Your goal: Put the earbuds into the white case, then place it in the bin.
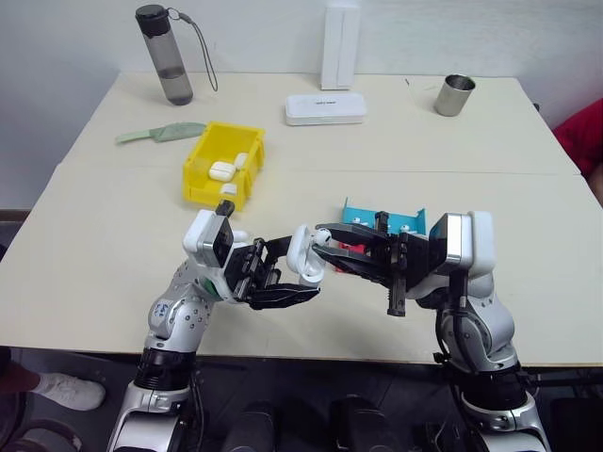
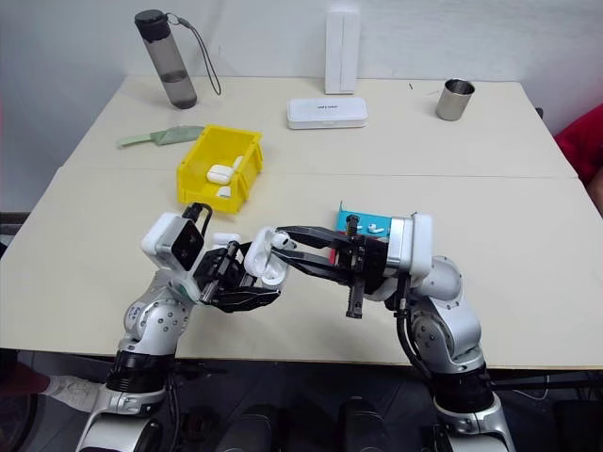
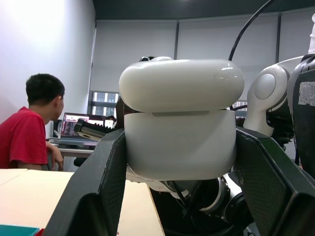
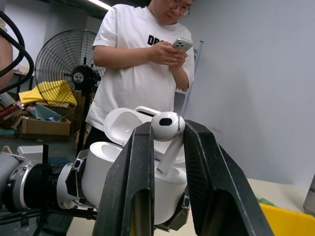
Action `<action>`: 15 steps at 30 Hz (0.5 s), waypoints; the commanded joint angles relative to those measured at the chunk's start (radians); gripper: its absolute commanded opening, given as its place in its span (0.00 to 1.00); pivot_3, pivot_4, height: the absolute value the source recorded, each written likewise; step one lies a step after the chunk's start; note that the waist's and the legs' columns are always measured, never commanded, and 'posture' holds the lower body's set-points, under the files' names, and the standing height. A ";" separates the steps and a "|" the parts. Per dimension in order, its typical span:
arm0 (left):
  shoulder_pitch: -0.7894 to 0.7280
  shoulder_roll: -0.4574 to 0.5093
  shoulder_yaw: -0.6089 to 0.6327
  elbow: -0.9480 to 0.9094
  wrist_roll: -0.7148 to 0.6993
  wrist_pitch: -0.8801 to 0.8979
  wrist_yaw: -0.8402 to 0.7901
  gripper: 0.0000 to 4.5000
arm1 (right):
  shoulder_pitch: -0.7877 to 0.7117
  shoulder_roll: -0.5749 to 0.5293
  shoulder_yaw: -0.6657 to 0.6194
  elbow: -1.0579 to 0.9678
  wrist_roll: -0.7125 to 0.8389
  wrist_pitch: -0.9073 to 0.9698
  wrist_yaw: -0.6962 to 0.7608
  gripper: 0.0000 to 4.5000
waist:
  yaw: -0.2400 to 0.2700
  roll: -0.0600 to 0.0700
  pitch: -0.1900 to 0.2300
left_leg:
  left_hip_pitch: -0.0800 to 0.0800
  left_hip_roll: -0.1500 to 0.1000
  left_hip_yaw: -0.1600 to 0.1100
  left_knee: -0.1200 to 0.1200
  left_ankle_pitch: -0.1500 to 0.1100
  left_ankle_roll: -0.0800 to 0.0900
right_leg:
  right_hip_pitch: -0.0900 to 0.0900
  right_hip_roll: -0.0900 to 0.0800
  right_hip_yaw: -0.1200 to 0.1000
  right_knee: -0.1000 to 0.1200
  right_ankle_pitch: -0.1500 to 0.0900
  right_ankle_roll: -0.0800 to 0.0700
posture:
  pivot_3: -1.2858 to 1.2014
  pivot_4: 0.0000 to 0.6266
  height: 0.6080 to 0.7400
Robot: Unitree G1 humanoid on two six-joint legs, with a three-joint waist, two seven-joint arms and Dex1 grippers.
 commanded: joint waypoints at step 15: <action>-0.011 -0.028 0.025 -0.044 -0.010 -0.035 0.004 0.62 | 0.088 -0.079 -0.031 -0.031 0.029 -0.031 0.031 0.10 | 0.001 0.000 0.000 | 0.000 0.000 0.000 0.000 0.000 0.000 | 0.000 0.000 0.000 0.000 0.000 0.000 | 0.52 0.24 1.00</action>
